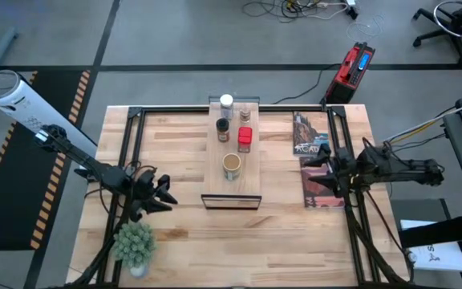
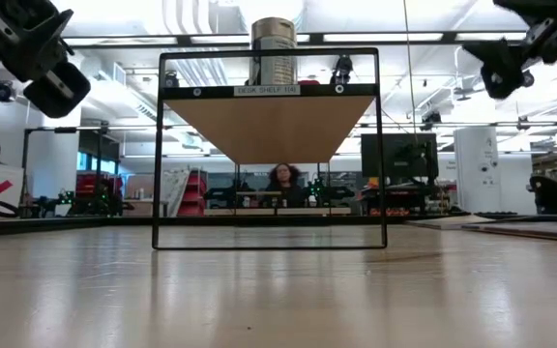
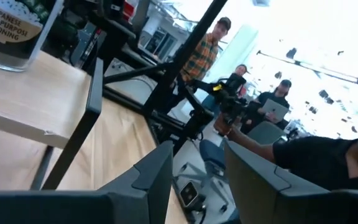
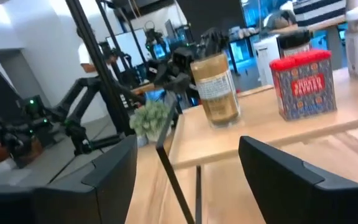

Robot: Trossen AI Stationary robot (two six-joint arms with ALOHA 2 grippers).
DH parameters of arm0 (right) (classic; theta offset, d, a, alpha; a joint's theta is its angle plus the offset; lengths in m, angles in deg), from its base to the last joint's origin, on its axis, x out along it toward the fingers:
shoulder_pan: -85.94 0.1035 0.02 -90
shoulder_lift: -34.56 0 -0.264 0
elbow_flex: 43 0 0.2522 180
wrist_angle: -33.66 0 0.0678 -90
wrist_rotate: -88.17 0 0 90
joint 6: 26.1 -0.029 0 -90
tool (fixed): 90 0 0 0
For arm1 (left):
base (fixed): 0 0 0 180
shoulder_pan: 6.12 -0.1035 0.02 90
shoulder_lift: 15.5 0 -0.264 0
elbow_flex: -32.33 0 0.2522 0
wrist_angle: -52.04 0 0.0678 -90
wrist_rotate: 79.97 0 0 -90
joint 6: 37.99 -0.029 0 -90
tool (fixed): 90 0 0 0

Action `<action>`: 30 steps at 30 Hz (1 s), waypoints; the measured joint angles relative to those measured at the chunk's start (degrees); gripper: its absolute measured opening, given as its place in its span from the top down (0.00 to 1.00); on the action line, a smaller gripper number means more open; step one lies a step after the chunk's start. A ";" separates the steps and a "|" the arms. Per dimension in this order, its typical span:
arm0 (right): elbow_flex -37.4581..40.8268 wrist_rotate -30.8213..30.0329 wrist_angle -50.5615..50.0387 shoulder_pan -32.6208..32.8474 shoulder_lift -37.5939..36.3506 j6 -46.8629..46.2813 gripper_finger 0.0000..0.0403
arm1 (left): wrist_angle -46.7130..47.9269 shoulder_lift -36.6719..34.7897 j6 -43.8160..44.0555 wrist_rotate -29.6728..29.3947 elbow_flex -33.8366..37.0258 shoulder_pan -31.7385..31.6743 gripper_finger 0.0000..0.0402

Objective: Shelf spices
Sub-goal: Remove the transparent seasoning bottle from the shelf

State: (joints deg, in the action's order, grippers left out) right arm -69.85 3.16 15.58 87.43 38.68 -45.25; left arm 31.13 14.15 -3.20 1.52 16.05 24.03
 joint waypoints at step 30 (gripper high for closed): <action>-29.75 -2.47 -6.54 0.11 30.65 15.32 0.40 | 46.51 8.37 -20.16 -13.74 -38.93 0.00 0.67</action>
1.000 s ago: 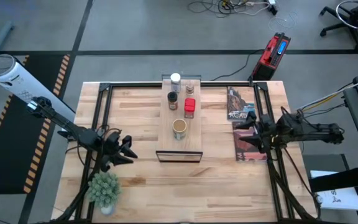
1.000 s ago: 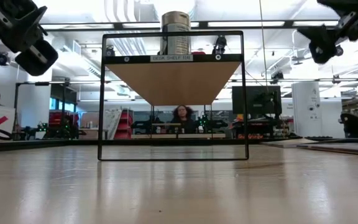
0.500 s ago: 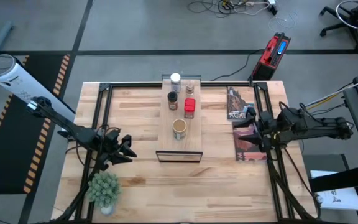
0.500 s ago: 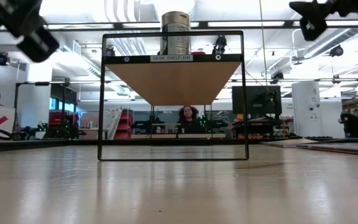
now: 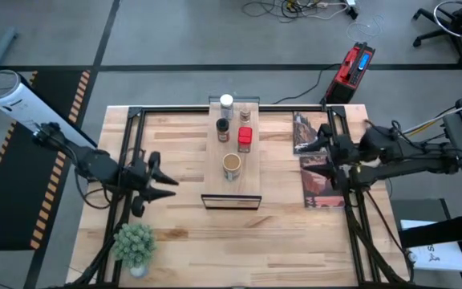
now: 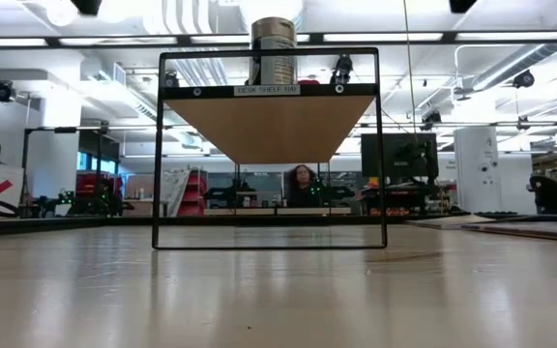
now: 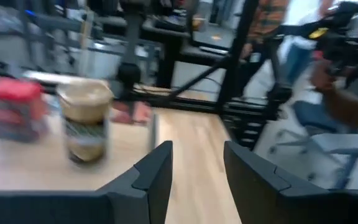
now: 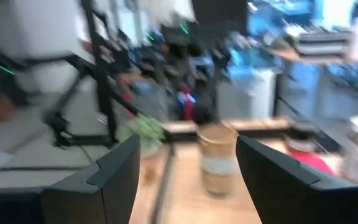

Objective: Shelf spices
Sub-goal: Remove the transparent seasoning bottle from the shelf

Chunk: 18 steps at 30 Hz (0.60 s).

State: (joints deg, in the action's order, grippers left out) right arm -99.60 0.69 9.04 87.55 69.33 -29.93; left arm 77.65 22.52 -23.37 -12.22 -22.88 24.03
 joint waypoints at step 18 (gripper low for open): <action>-28.43 -8.30 -20.26 -8.26 21.63 12.95 0.35 | 7.48 10.29 -2.22 -27.91 -9.90 -0.02 0.67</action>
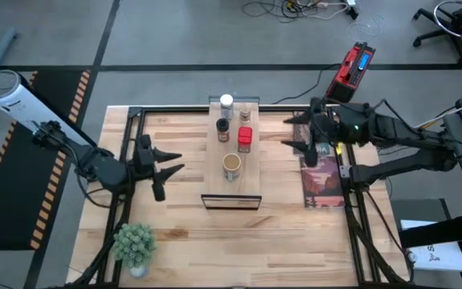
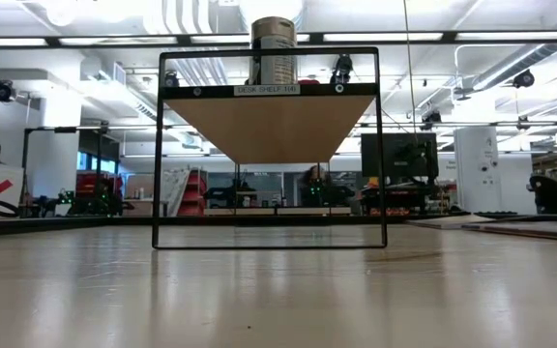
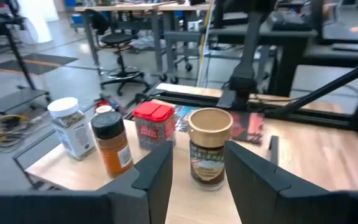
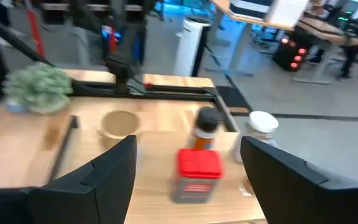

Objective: Shelf spices
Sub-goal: Remove the transparent seasoning bottle from the shelf

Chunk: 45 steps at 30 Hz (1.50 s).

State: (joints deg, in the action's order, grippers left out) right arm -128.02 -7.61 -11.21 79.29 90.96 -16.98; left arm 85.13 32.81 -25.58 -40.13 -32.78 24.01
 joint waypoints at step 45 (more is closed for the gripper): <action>-1.40 36.31 13.54 -35.02 29.31 14.04 0.32 | 7.22 1.54 -9.13 6.27 -1.33 -23.82 0.67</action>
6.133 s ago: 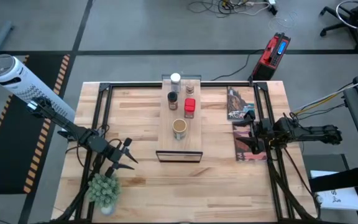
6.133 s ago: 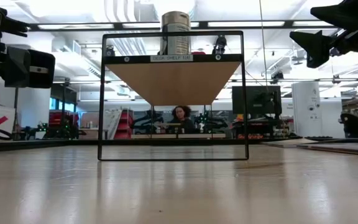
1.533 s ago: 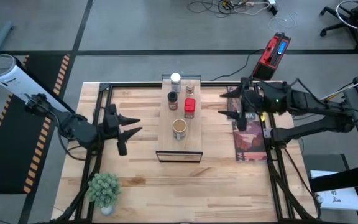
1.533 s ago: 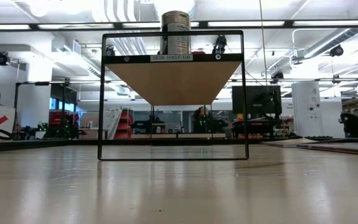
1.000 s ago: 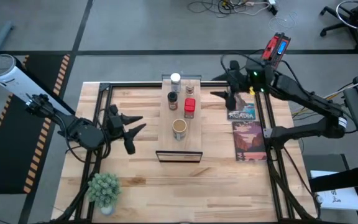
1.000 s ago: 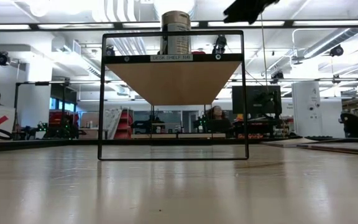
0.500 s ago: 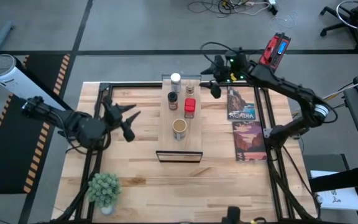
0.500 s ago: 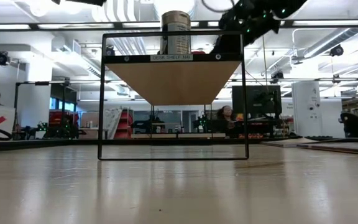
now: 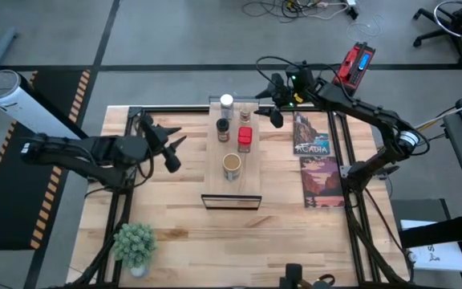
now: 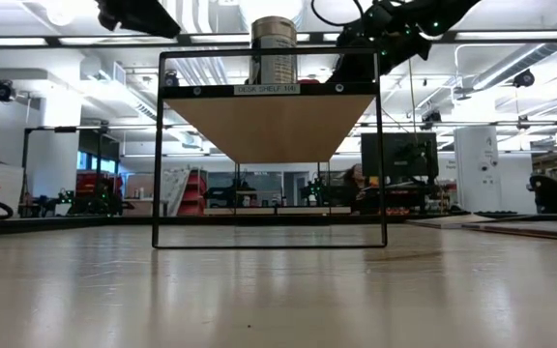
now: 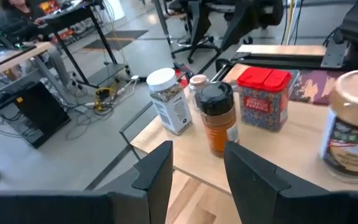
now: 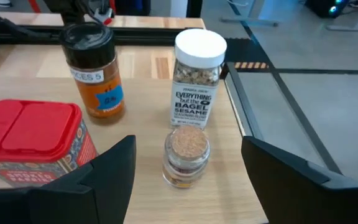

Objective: Shelf spices
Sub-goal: Remove the transparent seasoning bottle from the shelf

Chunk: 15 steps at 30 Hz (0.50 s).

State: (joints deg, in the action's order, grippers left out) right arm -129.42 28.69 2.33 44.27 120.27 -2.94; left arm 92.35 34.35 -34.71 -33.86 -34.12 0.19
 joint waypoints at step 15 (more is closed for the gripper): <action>-0.15 0.15 3.01 0.13 3.18 0.01 0.24 | -10.43 6.49 -12.12 20.45 0.00 -17.03 0.67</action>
State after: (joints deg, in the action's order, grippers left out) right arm -129.58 28.85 5.34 44.40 123.45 -2.93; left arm 81.92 40.84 -46.83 -13.41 -34.12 -16.84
